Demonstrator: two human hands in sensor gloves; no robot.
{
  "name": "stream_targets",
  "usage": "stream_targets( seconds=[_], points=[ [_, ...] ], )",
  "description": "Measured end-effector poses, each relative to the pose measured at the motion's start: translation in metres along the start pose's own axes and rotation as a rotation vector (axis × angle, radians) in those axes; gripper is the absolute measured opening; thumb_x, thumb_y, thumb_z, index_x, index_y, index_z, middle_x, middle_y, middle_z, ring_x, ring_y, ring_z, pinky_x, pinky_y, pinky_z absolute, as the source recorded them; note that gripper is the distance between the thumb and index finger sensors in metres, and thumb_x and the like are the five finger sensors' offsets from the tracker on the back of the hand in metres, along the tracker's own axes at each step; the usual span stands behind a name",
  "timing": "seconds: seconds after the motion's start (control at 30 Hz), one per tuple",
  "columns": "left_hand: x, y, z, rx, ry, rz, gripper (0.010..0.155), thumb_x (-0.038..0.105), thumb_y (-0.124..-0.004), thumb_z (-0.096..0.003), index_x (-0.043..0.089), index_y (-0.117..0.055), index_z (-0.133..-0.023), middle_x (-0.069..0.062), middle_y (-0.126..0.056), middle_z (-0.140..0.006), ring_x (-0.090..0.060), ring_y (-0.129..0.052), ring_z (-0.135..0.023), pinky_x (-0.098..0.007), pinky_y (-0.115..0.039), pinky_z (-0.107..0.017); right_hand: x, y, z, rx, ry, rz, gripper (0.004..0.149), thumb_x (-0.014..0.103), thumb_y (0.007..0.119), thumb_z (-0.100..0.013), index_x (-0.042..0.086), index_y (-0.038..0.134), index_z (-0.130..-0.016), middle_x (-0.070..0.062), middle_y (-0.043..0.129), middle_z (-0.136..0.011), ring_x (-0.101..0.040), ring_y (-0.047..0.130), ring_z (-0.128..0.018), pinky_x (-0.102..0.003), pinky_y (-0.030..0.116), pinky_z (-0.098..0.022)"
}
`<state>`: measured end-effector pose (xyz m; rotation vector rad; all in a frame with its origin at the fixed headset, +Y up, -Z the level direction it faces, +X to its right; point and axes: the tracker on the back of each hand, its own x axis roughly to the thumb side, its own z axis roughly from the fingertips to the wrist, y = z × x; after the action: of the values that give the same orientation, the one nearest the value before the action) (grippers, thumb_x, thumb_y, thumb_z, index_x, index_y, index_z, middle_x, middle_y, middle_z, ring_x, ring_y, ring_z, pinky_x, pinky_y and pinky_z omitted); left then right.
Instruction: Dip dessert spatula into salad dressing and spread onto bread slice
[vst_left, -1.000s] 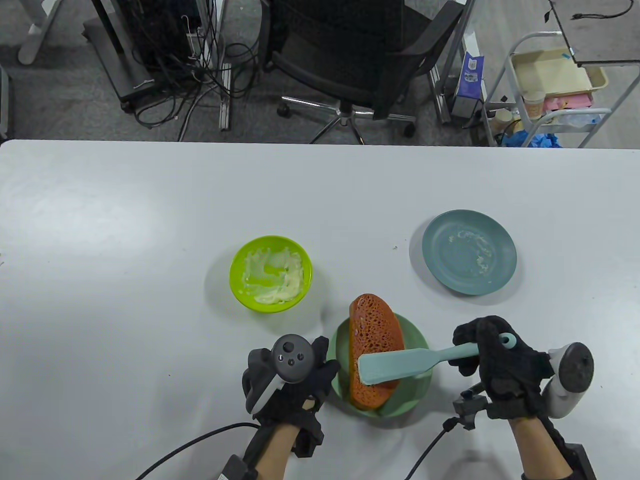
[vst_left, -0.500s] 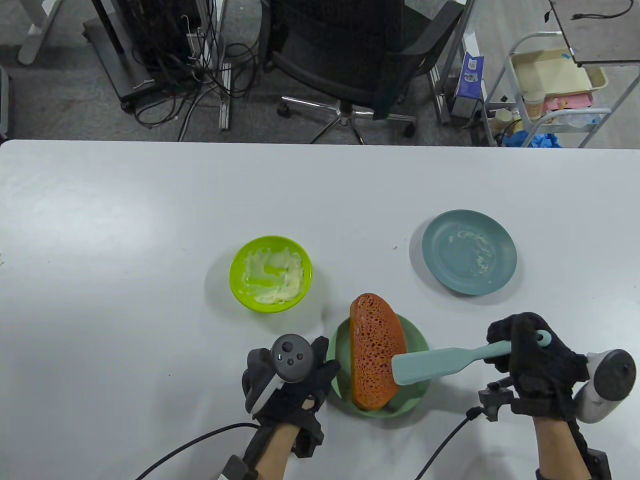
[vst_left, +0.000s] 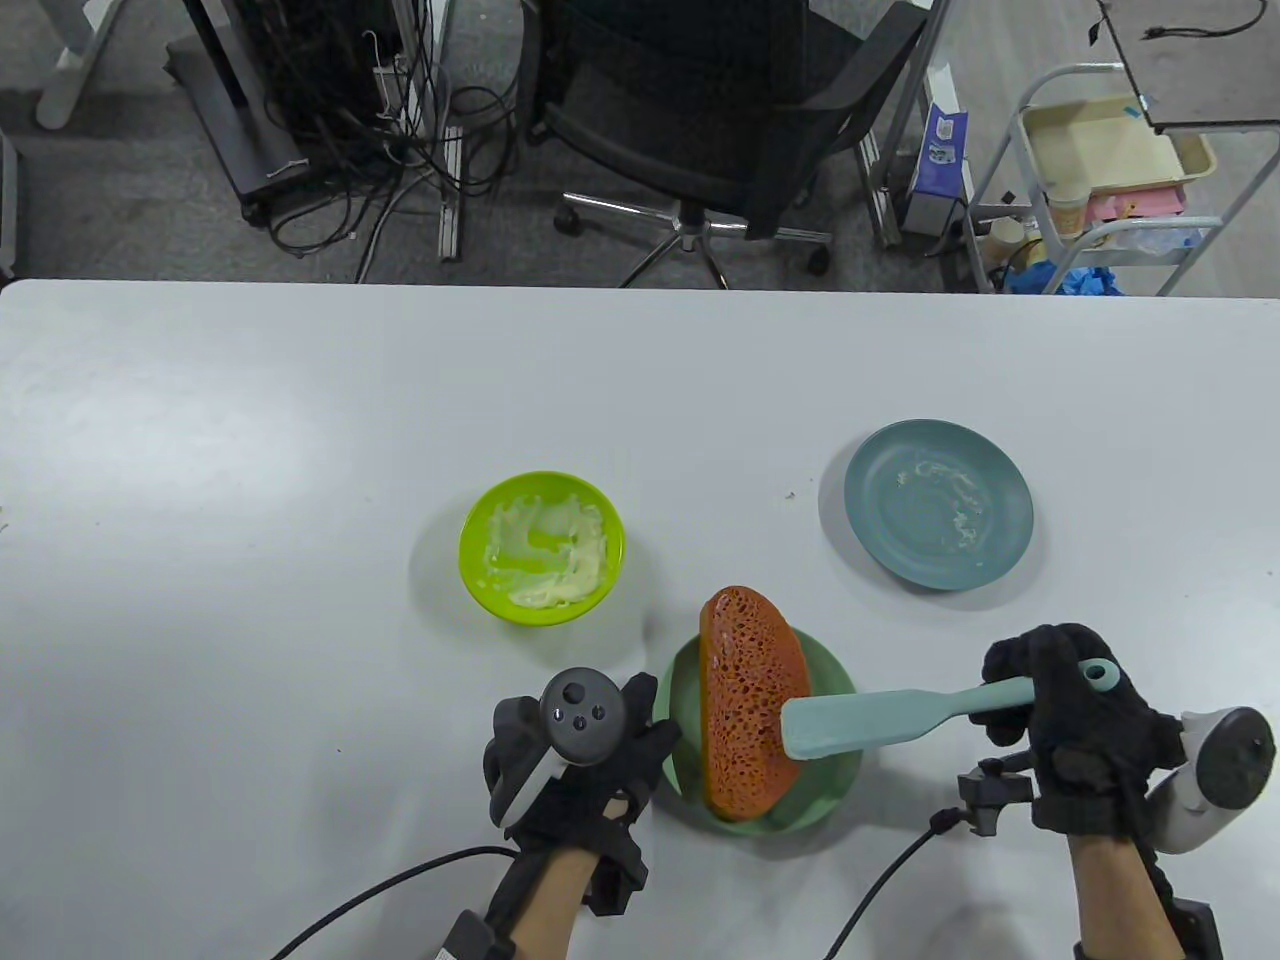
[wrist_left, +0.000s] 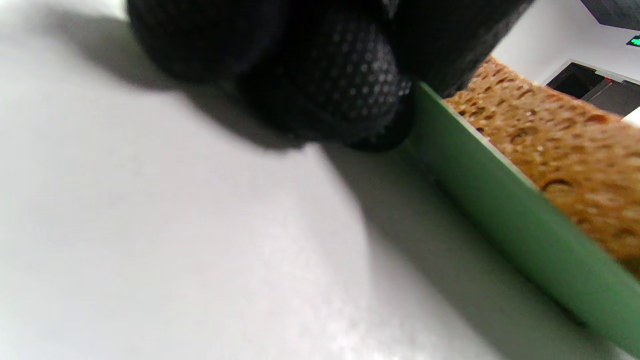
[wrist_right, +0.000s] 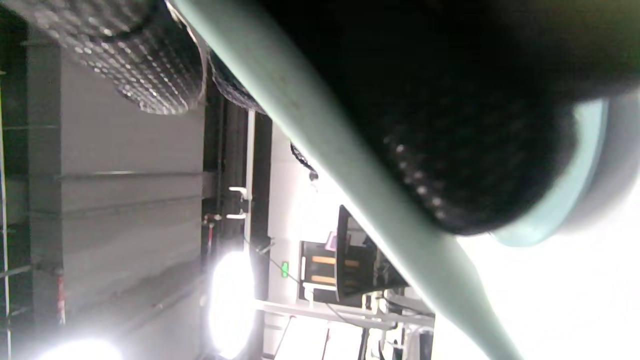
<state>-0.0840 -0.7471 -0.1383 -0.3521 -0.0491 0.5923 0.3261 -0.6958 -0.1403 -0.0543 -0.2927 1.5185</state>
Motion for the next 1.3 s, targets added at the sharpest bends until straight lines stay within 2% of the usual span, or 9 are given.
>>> stream_targets(
  seconds=[0.27, 0.47, 0.63, 1.3],
  points=[
    [0.0, 0.0, 0.0, 0.0, 0.0, 0.0, 0.058, 0.045, -0.083, -0.0528, 0.015, -0.069, -0.101, 0.005, -0.098, -0.061, -0.008, -0.103, -0.034, -0.025, -0.09, -0.025, -0.006, 0.034, 0.01, 0.139, 0.017, 0.014, 0.044, 0.046, 0.092, -0.041, 0.011, 0.083, -0.067, -0.021, 0.093, -0.056, -0.04, 0.104, -0.022, -0.039, 0.094, -0.009],
    [0.0, 0.0, 0.0, 0.0, 0.0, 0.0, 0.058, 0.045, -0.083, -0.053, 0.015, -0.069, -0.101, 0.005, -0.098, -0.061, -0.009, -0.103, -0.035, -0.025, -0.09, -0.025, -0.003, 0.048, 0.019, 0.148, -0.018, 0.055, 0.043, 0.047, 0.082, -0.045, 0.01, 0.082, -0.067, -0.023, 0.092, -0.056, -0.041, 0.103, -0.022, -0.041, 0.094, -0.009],
    [0.0, 0.0, 0.0, 0.0, 0.0, 0.0, 0.058, 0.045, -0.083, -0.0528, 0.015, -0.069, -0.101, 0.005, -0.098, -0.061, -0.008, -0.103, -0.035, -0.025, -0.09, -0.025, 0.0, 0.042, 0.017, 0.126, -0.01, 0.064, 0.041, 0.046, 0.073, -0.047, 0.01, 0.082, -0.066, -0.023, 0.091, -0.056, -0.042, 0.1, -0.022, -0.043, 0.089, -0.009],
    [0.0, 0.0, 0.0, -0.002, 0.001, 0.002, 0.058, 0.045, -0.083, -0.0526, 0.015, -0.069, -0.1, 0.006, -0.098, -0.061, -0.008, -0.103, -0.035, -0.025, -0.09, -0.025, 0.002, -0.003, -0.001, -0.014, 0.01, 0.077, 0.041, 0.044, 0.073, -0.047, 0.008, 0.083, -0.064, -0.024, 0.091, -0.053, -0.044, 0.096, -0.017, -0.044, 0.085, -0.005]
  ],
)
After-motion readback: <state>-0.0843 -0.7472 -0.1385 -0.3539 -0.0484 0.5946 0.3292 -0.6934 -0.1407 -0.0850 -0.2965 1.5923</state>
